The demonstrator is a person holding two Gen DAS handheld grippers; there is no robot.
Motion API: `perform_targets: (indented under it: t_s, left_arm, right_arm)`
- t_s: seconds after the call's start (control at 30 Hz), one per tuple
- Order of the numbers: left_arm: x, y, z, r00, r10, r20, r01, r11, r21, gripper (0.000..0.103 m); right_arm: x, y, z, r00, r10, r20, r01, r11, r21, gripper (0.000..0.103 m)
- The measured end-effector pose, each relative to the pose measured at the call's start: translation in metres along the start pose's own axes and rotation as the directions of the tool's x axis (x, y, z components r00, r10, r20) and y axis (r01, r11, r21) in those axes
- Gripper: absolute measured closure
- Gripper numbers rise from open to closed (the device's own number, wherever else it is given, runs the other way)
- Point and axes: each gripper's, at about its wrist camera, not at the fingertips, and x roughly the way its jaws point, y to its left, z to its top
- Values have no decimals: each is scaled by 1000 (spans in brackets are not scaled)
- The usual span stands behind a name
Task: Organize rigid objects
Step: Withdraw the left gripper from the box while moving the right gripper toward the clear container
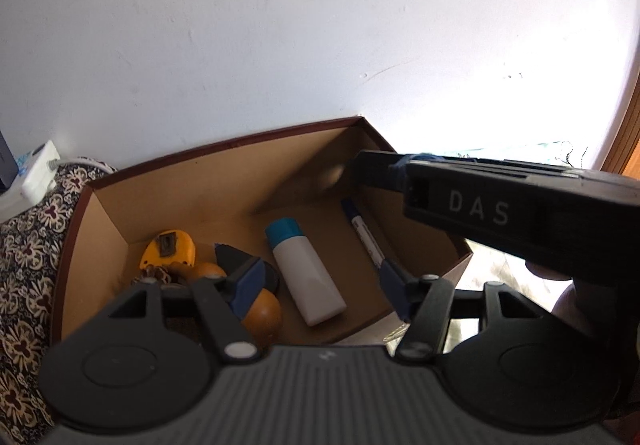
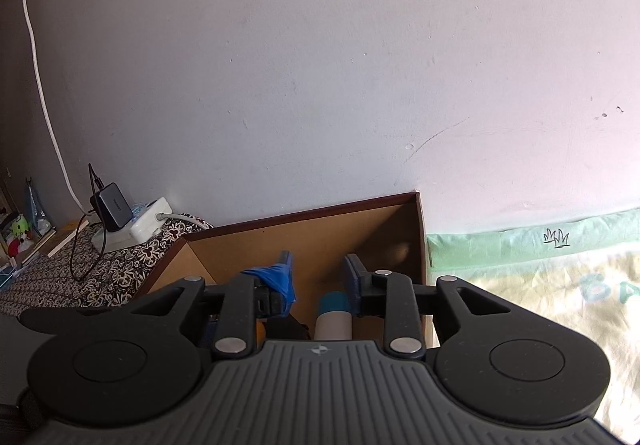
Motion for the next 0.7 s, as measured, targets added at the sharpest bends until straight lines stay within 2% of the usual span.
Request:
perform_targets:
  t_s: [0.1, 0.4, 0.53, 0.7]
  left_arm:
    - [-8, -4, -3, 1000, 3, 6, -3, 1000, -2, 39]
    - [-17, -12, -20, 999, 43, -18, -43, 999, -29, 38]
    - [-21, -16, -29, 998, 64, -22, -65, 997, -35, 37]
    - [-25, -20, -39, 997, 65, -41, -67, 996, -53, 36]
  right_arm:
    - [-8, 3, -3, 1000, 0, 10, 0, 1000, -6, 91]
    - [-36, 2, -14, 994, -70, 78, 72, 997, -23, 90]
    - [-47, -4, -23, 995, -75, 71, 76, 997, -9, 90]
    - [-56, -3, -35, 996, -85, 36, 87, 995, -47, 90]
